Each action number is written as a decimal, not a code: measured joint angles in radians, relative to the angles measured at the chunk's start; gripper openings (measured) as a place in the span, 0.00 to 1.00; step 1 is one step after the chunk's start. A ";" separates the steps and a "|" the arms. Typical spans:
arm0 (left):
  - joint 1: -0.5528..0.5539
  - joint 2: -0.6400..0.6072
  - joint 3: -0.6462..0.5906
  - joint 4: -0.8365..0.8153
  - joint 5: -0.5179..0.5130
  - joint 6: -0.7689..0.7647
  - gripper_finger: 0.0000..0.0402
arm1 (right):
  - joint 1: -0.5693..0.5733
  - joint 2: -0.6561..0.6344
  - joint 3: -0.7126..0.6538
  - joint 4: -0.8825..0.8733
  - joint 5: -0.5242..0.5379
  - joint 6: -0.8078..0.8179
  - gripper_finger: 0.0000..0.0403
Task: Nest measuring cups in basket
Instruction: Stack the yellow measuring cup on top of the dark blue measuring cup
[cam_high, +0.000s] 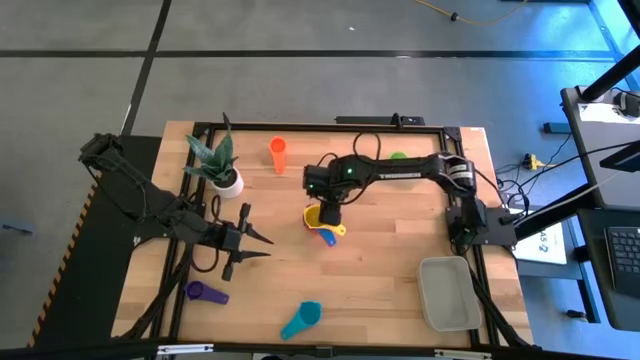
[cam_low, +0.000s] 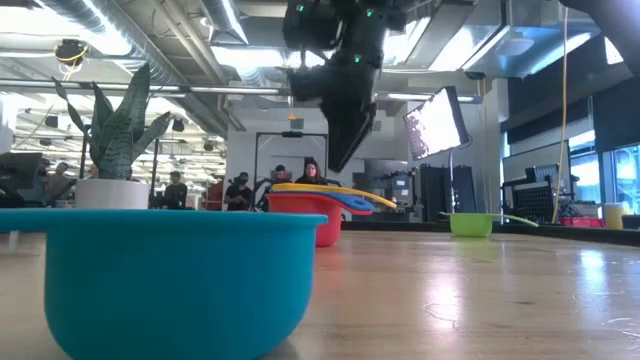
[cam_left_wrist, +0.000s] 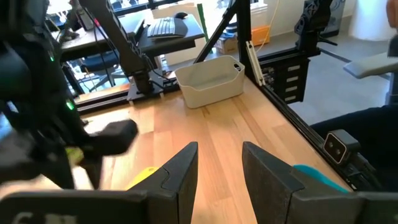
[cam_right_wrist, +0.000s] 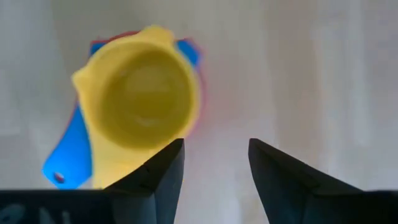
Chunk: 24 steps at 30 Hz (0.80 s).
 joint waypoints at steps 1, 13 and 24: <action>0.000 0.000 0.000 -0.001 0.000 -0.005 0.30 | -0.002 -0.014 0.000 -0.009 0.016 0.001 0.45; -0.025 0.000 0.000 -0.025 -0.004 -0.036 0.30 | 0.006 -0.041 -0.153 -0.085 0.024 0.112 0.45; -0.046 0.000 0.000 -0.025 -0.045 -0.036 0.30 | 0.045 -0.041 -0.222 0.006 -0.009 0.163 0.45</action>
